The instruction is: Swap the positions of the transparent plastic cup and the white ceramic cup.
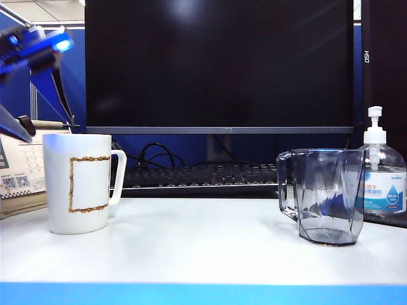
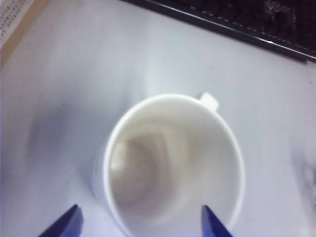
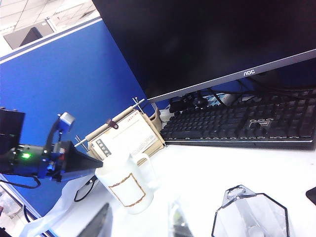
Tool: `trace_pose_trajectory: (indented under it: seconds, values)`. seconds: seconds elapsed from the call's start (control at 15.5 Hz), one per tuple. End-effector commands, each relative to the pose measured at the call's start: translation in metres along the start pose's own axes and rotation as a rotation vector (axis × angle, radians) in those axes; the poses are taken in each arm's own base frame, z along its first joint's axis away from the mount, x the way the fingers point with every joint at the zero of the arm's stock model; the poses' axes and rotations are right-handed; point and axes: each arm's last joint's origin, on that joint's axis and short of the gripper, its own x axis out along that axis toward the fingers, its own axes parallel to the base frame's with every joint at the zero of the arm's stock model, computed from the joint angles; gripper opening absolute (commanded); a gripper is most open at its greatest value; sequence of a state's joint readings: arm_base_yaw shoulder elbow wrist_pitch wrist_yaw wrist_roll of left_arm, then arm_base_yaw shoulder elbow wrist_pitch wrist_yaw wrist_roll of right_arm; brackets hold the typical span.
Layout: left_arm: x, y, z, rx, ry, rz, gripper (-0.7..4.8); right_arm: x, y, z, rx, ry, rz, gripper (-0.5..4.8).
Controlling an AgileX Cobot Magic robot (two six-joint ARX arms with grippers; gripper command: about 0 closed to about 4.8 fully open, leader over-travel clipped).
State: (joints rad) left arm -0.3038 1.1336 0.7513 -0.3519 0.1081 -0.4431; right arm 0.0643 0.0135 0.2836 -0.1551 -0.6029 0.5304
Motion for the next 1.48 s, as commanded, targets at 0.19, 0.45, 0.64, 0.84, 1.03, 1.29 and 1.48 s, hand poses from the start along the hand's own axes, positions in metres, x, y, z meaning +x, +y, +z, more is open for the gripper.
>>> trace_pose_trajectory:
  seconds: [0.19, 0.45, 0.64, 0.84, 1.03, 1.29, 1.48]
  values:
    - [0.012, 0.000, 0.004, -0.001, -0.011, -0.006, 3.14, -0.001, 0.002, 0.003, -0.013, -0.016, 0.013, 1.49]
    - [0.021, 0.001, 0.003, -0.003, 0.012, 0.005, 3.14, -0.001, 0.002, 0.003, 0.006, -0.016, 0.013, 1.49]
    - [0.021, 0.001, 0.003, -0.002, 0.007, 0.004, 3.14, -0.001, 0.002, 0.003, 0.007, -0.016, 0.013, 1.49]
    - [0.021, 0.001, 0.003, 0.000, 0.007, 0.003, 3.05, -0.001, 0.002, 0.003, 0.010, -0.016, 0.013, 1.49]
    - [0.021, 0.001, 0.003, 0.000, 0.008, 0.003, 2.76, -0.001, 0.002, 0.003, 0.023, -0.016, 0.014, 1.49]
    - [0.025, 0.002, 0.002, 0.000, 0.026, 0.011, 2.32, -0.001, 0.002, 0.003, 0.032, -0.016, 0.014, 1.49]
    - [0.037, 0.005, -0.003, -0.002, 0.096, 0.006, 2.32, -0.001, 0.002, 0.003, 0.032, -0.016, 0.014, 1.49]
